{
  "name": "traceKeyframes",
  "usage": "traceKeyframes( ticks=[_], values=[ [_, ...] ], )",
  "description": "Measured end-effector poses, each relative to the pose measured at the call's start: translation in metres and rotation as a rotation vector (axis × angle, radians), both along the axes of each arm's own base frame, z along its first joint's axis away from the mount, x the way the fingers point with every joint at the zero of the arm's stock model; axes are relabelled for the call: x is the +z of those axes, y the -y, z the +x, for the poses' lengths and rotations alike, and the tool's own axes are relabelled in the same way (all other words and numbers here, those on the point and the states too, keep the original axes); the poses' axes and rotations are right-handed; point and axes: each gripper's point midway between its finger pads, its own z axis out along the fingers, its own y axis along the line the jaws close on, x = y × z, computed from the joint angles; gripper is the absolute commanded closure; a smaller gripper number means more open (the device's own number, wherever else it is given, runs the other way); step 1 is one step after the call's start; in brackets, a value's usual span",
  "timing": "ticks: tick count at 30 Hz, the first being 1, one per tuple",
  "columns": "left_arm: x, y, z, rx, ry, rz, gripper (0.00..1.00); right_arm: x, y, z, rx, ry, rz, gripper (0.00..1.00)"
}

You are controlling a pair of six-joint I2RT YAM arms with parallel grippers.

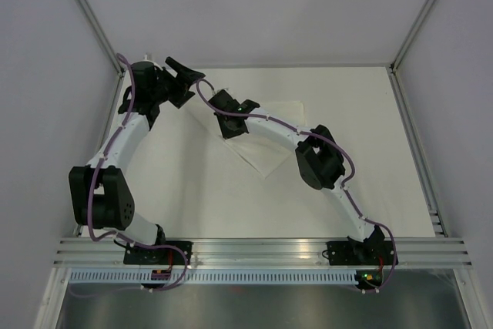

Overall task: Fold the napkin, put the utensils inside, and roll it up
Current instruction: Fold the napkin at the center of the board.

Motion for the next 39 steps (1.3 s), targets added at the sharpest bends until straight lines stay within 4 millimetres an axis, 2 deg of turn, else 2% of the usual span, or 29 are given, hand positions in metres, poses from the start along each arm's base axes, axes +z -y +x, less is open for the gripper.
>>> traceKeyframes(
  ticks=[5, 10, 16, 17, 20, 25, 28, 35, 39],
  values=[
    [-0.006, -0.012, 0.006, 0.027, -0.01, 0.0, 0.13, -0.012, -0.005, 0.002, 0.013, -0.011, 0.024, 0.82],
    [-0.026, -0.024, 0.016, 0.069, -0.057, 0.001, 0.13, -0.025, -0.014, 0.0, 0.038, -0.019, 0.071, 0.78],
    [-0.049, -0.037, 0.028, 0.11, -0.103, -0.013, 0.12, -0.021, -0.021, 0.006, 0.048, -0.001, 0.122, 0.77],
    [-0.051, -0.04, 0.03, 0.117, -0.106, -0.013, 0.12, -0.02, -0.021, 0.007, 0.046, 0.003, 0.13, 0.73],
    [-0.059, -0.046, 0.035, 0.132, -0.112, -0.013, 0.12, -0.018, -0.016, 0.007, 0.038, 0.002, 0.146, 0.73],
    [-0.077, -0.051, 0.042, 0.144, -0.136, -0.01, 0.13, -0.001, -0.013, 0.017, 0.011, 0.023, 0.198, 0.74],
    [-0.085, -0.052, 0.045, 0.146, -0.138, -0.009, 0.12, 0.012, -0.005, 0.017, -0.01, 0.038, 0.224, 0.73],
    [-0.103, -0.07, 0.049, 0.205, -0.158, 0.035, 0.16, 0.058, 0.012, 0.02, -0.064, 0.083, 0.301, 0.74],
    [-0.134, -0.081, 0.057, 0.23, -0.212, 0.054, 0.21, 0.072, 0.025, 0.018, -0.091, 0.091, 0.323, 0.75]
  ],
)
